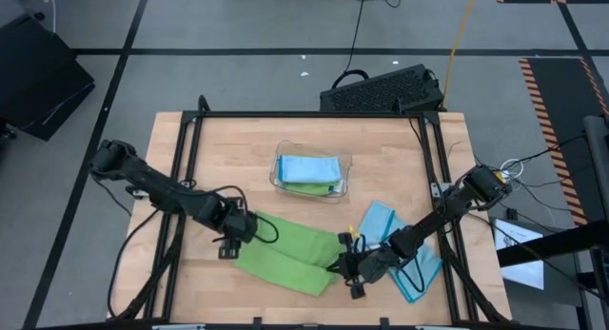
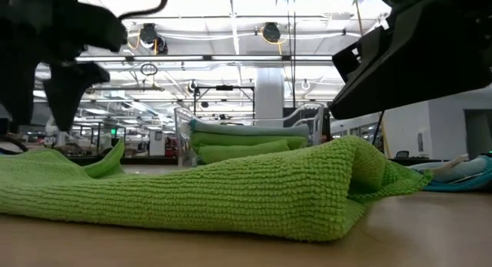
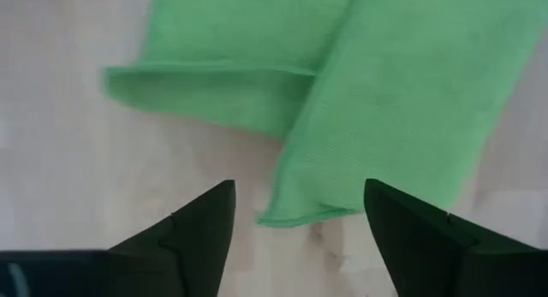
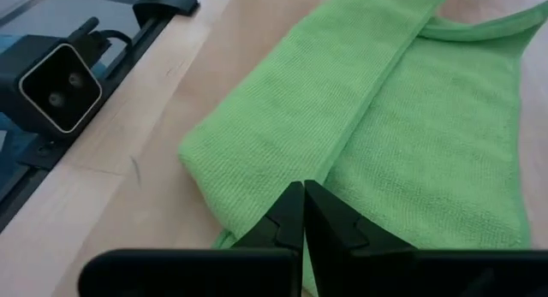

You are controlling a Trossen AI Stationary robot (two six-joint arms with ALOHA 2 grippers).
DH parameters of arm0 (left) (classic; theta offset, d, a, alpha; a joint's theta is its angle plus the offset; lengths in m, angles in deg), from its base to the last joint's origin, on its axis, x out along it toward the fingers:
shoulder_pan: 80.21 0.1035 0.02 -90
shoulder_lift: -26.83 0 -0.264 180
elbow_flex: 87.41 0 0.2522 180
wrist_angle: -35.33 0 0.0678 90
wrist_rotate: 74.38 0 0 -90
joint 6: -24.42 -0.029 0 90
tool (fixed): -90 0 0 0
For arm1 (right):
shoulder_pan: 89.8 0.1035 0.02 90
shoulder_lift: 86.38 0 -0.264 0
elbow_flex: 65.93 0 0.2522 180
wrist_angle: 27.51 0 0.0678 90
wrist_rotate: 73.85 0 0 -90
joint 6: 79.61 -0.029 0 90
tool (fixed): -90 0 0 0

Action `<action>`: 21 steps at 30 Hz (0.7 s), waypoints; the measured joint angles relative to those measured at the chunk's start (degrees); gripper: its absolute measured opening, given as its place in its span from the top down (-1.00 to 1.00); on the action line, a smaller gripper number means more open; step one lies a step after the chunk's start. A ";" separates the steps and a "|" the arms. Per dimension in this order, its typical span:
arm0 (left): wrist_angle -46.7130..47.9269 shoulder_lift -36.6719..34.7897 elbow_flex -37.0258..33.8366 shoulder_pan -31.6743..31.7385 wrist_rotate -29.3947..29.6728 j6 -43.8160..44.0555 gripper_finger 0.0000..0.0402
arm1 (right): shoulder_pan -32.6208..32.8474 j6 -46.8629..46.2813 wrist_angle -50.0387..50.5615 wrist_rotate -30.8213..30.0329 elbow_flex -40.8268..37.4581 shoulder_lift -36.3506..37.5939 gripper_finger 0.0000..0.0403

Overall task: Fold microfiber towels
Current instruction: Fold the green microfiber cloth

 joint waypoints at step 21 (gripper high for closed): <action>-12.25 -0.37 -10.90 2.24 -10.81 -2.26 0.08 | -0.27 3.99 -4.69 -0.10 0.00 0.02 0.98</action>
